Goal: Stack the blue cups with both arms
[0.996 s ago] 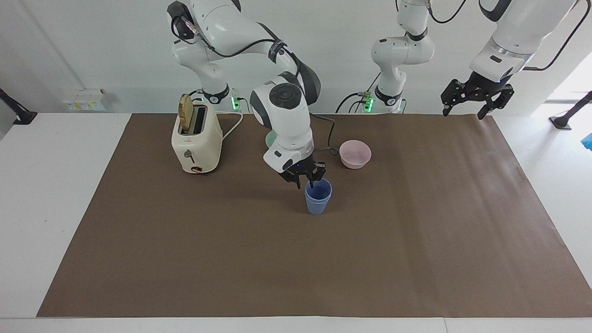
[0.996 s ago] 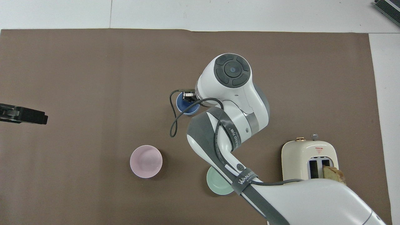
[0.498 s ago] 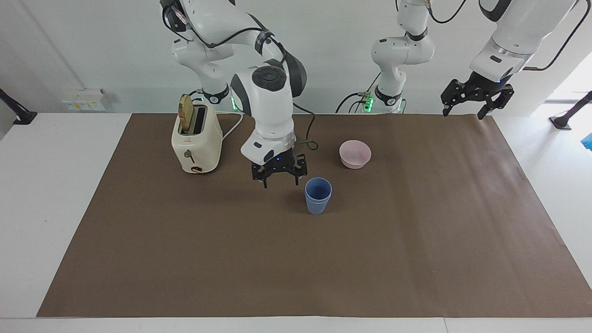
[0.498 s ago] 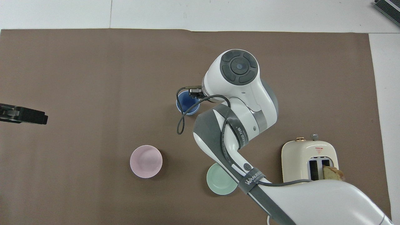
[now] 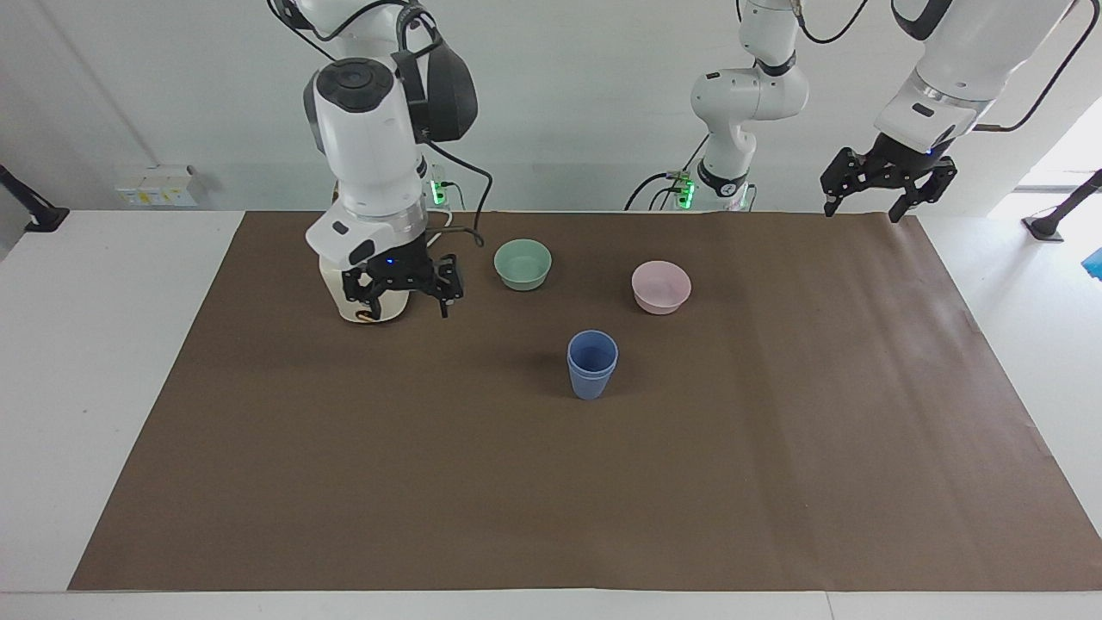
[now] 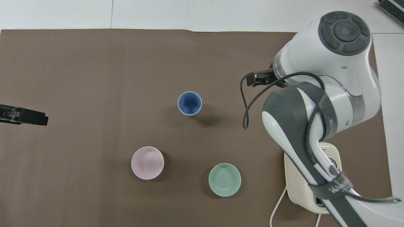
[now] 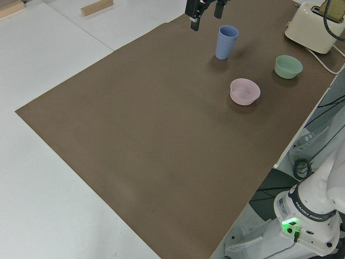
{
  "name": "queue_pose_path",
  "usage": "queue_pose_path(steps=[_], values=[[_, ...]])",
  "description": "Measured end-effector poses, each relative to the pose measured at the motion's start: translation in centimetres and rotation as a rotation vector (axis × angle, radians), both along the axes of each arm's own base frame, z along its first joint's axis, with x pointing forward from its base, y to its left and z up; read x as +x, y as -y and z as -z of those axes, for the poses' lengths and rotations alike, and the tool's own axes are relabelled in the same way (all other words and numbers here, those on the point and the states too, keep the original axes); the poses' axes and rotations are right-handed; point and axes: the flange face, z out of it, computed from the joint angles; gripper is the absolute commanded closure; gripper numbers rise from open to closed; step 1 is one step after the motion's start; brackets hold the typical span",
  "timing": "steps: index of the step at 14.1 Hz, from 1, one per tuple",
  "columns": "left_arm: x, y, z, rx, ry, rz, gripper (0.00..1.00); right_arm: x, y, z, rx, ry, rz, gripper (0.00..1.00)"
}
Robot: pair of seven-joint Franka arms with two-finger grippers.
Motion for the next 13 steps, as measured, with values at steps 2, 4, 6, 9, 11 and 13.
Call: queue_pose_path(steps=[2,4,6,9,11,13], values=[[0.0,0.0,0.0,0.0,0.0,0.0,0.0,-0.4,3.3,-1.8,-0.006,0.002,0.0,0.0],[0.0,0.0,0.0,0.0,0.0,0.0,0.0,-0.7,6.2,-2.9,-0.013,0.003,-0.009,0.0],[0.0,0.0,0.0,0.0,0.0,0.0,0.0,-1.2,8.6,-4.0,-0.018,0.005,0.005,0.0],[0.0,0.0,0.0,0.0,0.0,0.0,0.0,-2.6,9.1,-5.7,-0.026,-0.005,0.015,0.0],[0.0,0.0,0.0,0.0,0.0,0.0,0.0,-3.7,9.0,-6.7,-0.031,-0.018,0.016,0.0],[0.0,0.0,0.0,0.0,0.0,0.0,0.0,-4.9,9.7,-7.8,-0.039,-0.04,0.033,0.0]])
